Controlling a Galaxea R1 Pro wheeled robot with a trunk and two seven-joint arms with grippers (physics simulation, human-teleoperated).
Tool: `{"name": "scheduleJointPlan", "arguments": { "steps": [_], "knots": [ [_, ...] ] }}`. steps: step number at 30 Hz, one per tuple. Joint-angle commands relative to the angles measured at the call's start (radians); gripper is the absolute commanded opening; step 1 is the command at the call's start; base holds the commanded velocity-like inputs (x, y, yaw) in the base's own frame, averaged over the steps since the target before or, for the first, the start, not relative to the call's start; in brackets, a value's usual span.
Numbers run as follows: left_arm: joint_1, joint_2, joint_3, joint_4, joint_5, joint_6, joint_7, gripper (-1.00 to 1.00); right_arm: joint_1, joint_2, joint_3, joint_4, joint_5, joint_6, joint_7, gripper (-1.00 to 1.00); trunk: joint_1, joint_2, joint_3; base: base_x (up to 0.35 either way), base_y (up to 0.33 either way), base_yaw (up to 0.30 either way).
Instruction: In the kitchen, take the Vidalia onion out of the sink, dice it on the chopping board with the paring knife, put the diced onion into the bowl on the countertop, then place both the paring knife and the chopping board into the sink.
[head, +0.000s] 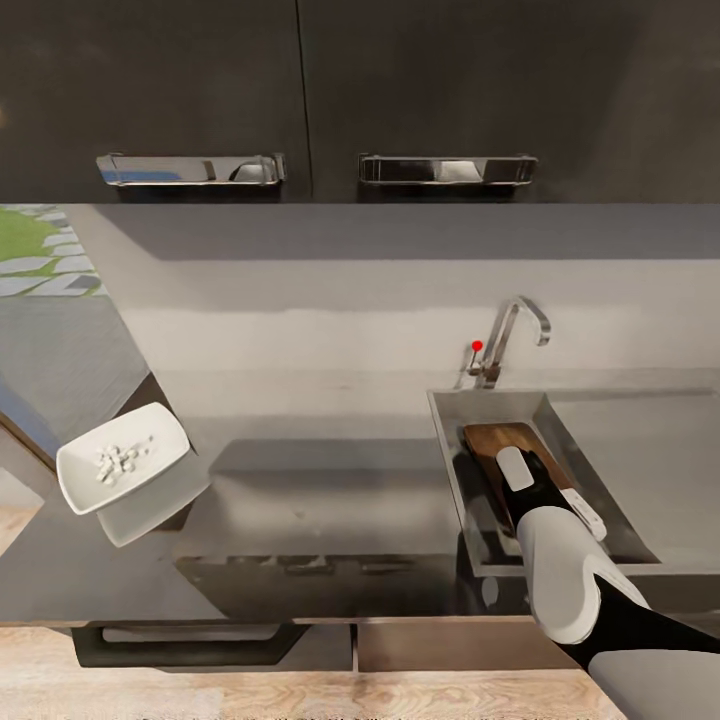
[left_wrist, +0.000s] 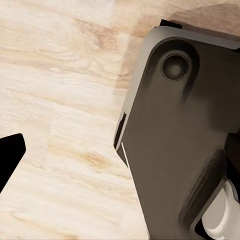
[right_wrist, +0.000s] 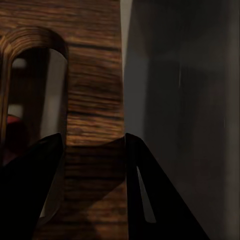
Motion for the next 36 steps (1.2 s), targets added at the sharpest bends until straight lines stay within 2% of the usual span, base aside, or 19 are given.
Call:
{"name": "scheduleJointPlan", "arguments": {
  "steps": [1, 7, 19, 20, 32, 34, 36],
  "knots": [
    [-0.001, -0.001, -0.006, 0.002, 0.001, -0.004, 0.001, 1.00, -0.001, 0.001, -0.004, -0.002, 0.002, 0.010, -0.002, -1.00, 0.000, -0.002, -0.003, 0.000, 0.000, 0.000],
    [-0.001, -0.001, -0.006, 0.002, 0.001, -0.004, 0.001, 1.00, -0.001, 0.000, -0.004, -0.002, 0.002, 0.012, -0.001, -1.00, 0.000, -0.002, -0.012, 0.000, 0.000, 0.000],
    [-0.001, 0.001, -0.006, 0.002, 0.001, -0.004, 0.001, 1.00, -0.001, 0.000, -0.004, -0.004, 0.000, 0.011, -0.002, -1.00, 0.000, -0.002, -0.014, 0.000, 0.000, 0.000],
    [-0.001, 0.001, -0.006, 0.002, 0.001, -0.004, 0.001, 1.00, -0.001, 0.000, -0.004, -0.004, 0.000, 0.012, -0.001, 1.00, 0.000, -0.002, -0.014, 0.000, 0.000, 0.000],
    [-0.001, 0.001, -0.006, 0.002, 0.001, -0.004, 0.001, 1.00, -0.001, 0.002, -0.002, -0.005, -0.004, 0.009, -0.002, 1.00, 0.000, -0.002, -0.014, 0.000, 0.000, 0.000],
    [-0.001, 0.001, -0.006, 0.002, 0.001, -0.004, 0.001, 1.00, -0.001, 0.005, 0.003, -0.015, -0.004, 0.009, -0.001, 1.00, 0.000, -0.002, -0.014, 0.000, 0.000, 0.000],
    [-0.001, 0.001, -0.006, 0.002, 0.001, -0.005, 0.001, 1.00, -0.001, 0.010, 0.030, -0.026, -0.001, 0.012, 0.000, 1.00, 0.000, -0.002, -0.014, 0.000, 0.000, 0.000]
  ]
}}
